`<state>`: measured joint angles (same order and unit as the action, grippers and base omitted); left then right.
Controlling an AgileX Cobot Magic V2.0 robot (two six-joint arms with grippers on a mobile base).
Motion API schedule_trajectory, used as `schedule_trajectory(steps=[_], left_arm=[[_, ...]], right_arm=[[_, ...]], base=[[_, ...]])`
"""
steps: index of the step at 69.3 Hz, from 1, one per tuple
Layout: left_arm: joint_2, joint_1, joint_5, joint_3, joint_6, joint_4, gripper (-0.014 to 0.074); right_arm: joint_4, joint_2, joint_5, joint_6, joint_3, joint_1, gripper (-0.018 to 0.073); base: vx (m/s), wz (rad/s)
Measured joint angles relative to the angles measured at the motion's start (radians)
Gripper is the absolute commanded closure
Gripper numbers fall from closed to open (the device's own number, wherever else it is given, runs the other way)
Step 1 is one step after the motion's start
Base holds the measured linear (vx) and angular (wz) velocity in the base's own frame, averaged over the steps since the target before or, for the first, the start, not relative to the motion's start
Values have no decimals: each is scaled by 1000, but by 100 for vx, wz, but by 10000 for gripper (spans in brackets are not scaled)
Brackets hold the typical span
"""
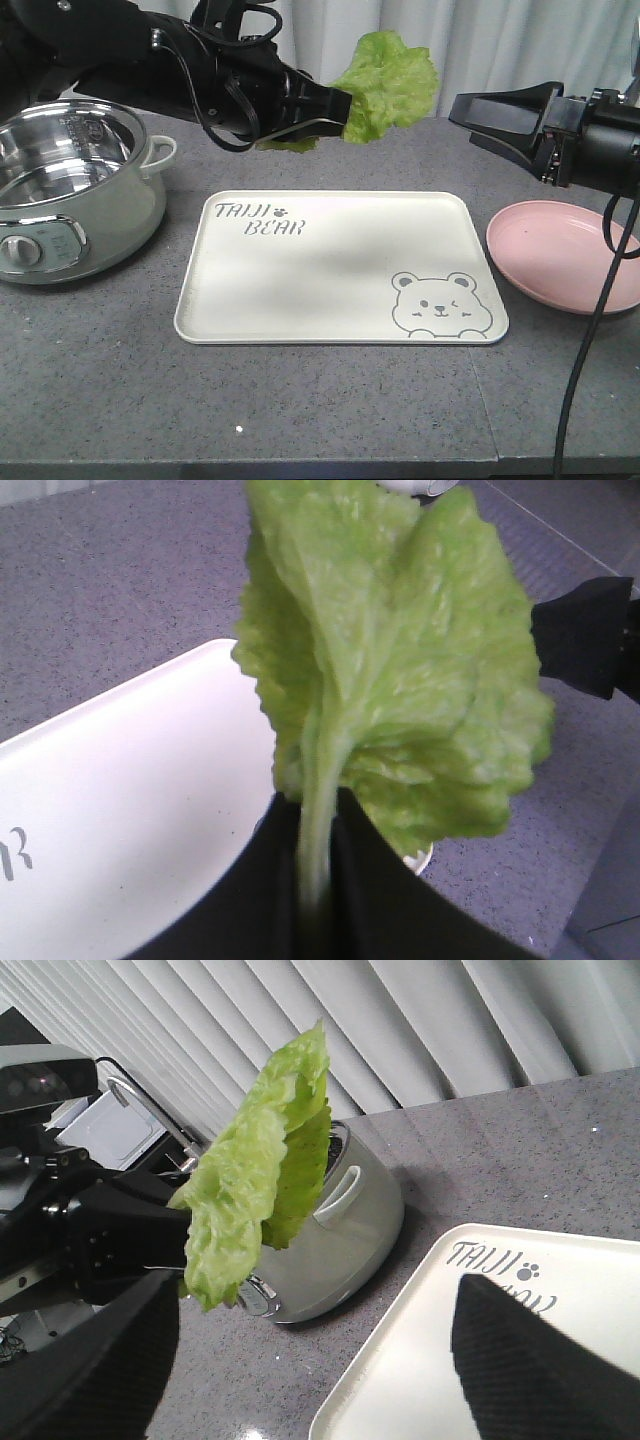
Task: Transfer vegetables to tray and serve
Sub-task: 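Pass the lettuce leaf from the left gripper to the right gripper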
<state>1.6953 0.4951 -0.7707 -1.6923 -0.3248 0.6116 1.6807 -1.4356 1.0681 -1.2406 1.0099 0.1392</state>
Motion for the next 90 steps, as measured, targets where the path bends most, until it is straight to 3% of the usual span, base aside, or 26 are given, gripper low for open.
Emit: schedule_trajectory(steps=[34,55,66,80,90], left_arm=[[48,87,27,0,-2,0,603],[69,126,99,2,-2,1,603],[69,128,108,2,-2,1,603],[69,128,108,2,-2,35,603],[69,128,111,2,-2,79,592]], right_arm=[[0,0,2,-3,0,0,21],[1,-7,4,-3,0,0,41],[1,-8,3,-3,0,0,196],[1,-8,1,-3,0,0,577],[5,-8,1,-3,0,0,569]], base=[[0,0],[0,0],[0,0],[0,0],[0,0]])
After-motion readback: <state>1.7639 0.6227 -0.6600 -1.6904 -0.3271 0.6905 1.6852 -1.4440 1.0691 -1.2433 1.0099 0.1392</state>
